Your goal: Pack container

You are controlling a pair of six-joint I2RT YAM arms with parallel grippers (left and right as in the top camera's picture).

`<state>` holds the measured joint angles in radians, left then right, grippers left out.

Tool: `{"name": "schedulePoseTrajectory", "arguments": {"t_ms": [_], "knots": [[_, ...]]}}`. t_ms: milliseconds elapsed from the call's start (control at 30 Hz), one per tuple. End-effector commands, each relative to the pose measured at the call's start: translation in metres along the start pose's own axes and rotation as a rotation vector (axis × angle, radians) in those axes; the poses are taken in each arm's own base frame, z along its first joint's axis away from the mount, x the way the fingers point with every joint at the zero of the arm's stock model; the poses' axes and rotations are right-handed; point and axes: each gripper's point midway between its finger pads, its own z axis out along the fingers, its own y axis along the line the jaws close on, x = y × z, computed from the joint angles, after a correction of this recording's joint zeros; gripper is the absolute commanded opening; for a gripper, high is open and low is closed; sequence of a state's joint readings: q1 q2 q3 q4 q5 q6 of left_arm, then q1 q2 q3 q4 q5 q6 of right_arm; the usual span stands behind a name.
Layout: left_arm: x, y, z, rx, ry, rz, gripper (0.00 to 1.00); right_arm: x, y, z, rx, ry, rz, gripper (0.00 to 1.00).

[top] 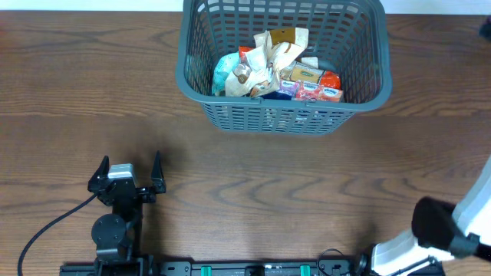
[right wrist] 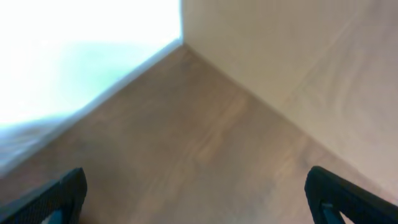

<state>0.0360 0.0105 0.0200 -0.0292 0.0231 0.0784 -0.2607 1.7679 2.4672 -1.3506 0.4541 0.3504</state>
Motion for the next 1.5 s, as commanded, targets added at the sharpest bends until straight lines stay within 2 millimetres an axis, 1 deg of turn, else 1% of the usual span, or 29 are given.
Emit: {"name": "schedulePoseTrajectory", "arguments": {"t_ms": [0, 33, 100, 167, 233, 300, 400, 500, 633, 867, 933, 1033, 1100, 1233, 1467], "knots": [[0.017, 0.004, 0.001, -0.020, 0.052, -0.007, 0.99, -0.003, 0.023, -0.012, -0.069, -0.069, -0.003, 0.99], [0.017, 0.004, 0.001, -0.019, 0.052, -0.007, 0.99, -0.004, 0.037, -0.016, -0.125, -0.101, 0.006, 0.99], [0.017, 0.004, 0.001, -0.020, 0.052, -0.007, 0.99, -0.001, 0.058, -0.023, -0.213, -0.146, 0.019, 0.99], [0.017, 0.004, 0.001, -0.019, 0.052, -0.007, 0.99, 0.006, 0.078, -0.031, -0.313, -0.191, 0.031, 0.99], [0.017, 0.004, 0.001, -0.019, 0.052, -0.007, 0.99, 0.020, 0.089, -0.039, -0.380, -0.229, 0.038, 0.99], [0.017, 0.003, 0.001, -0.019, 0.052, -0.007, 0.99, 0.039, 0.093, -0.046, -0.420, -0.245, 0.037, 0.99], [0.017, 0.004, 0.001, -0.020, 0.052, -0.007, 0.99, 0.079, 0.090, -0.053, -0.474, -0.240, 0.018, 0.99], [0.017, 0.003, 0.001, -0.019, 0.052, -0.007, 0.99, 0.118, 0.084, -0.055, -0.523, -0.212, -0.005, 0.99], [0.017, 0.003, 0.001, -0.019, 0.052, -0.007, 0.99, 0.164, 0.062, -0.051, -0.534, -0.191, -0.017, 0.99], [0.017, 0.004, 0.001, -0.019, 0.052, -0.007, 0.99, 0.222, 0.032, -0.043, -0.556, -0.242, 0.007, 0.99], [0.017, 0.003, 0.001, -0.019, 0.052, -0.007, 0.99, 0.239, 0.029, -0.039, -0.582, -0.276, -0.004, 0.99], [0.017, 0.004, 0.001, -0.020, 0.052, -0.007, 0.99, 0.265, 0.032, -0.035, -0.646, -0.337, -0.079, 0.99], [0.017, 0.004, 0.001, -0.020, 0.052, -0.007, 0.99, 0.281, 0.028, -0.029, -0.653, -0.349, -0.087, 0.99], [0.017, 0.004, 0.001, -0.019, 0.052, -0.007, 0.99, 0.304, 0.022, -0.020, -0.649, -0.339, -0.092, 0.99], [0.017, 0.004, 0.001, -0.019, 0.052, -0.007, 0.99, 0.330, 0.016, -0.005, -0.626, -0.308, -0.108, 0.99]]}}
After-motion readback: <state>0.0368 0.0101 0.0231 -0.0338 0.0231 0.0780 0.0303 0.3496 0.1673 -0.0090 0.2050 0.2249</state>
